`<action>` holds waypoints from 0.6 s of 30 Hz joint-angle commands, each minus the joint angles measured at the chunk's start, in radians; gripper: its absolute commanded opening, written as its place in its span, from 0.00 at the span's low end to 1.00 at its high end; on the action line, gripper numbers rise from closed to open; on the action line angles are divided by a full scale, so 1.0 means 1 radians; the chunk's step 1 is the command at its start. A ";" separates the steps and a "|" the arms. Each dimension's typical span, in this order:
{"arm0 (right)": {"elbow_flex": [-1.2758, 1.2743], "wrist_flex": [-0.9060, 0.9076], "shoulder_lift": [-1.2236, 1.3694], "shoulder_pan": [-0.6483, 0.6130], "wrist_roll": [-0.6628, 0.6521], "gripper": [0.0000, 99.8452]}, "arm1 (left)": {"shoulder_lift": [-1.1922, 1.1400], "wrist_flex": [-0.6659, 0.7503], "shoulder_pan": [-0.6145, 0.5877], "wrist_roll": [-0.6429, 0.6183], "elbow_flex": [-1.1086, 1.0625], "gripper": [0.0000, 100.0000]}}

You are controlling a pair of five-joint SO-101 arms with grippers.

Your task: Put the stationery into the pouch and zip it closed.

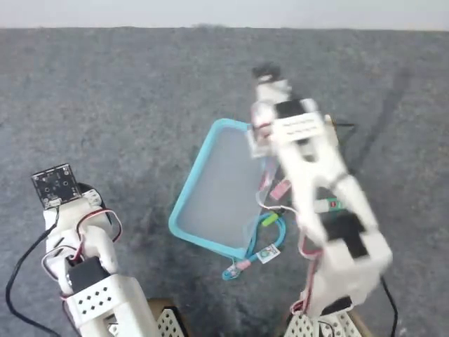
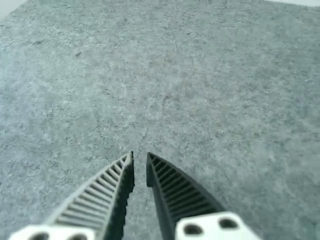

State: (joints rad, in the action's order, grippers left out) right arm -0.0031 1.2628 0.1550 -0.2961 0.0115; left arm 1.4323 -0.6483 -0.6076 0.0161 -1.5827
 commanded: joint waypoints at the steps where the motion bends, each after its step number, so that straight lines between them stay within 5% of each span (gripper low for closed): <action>1: 0.018 0.160 -0.246 0.102 -0.138 0.01 | -0.008 0.089 0.000 -0.006 -0.022 0.05; 5: 0.017 0.272 -0.308 0.285 -0.276 0.01 | -0.008 0.098 0.000 -0.006 -0.027 0.05; 10: -0.043 0.191 -0.225 0.489 -0.342 0.01 | -0.008 0.097 0.000 -0.006 -0.027 0.05; 18: -0.201 -0.059 -0.068 0.549 -0.414 0.02 | -0.008 0.097 0.000 -0.006 -0.028 0.05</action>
State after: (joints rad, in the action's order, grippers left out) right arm -0.1949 1.2643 0.0859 0.2424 -0.3644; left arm 1.4323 -0.5838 -0.6107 0.0161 -1.6210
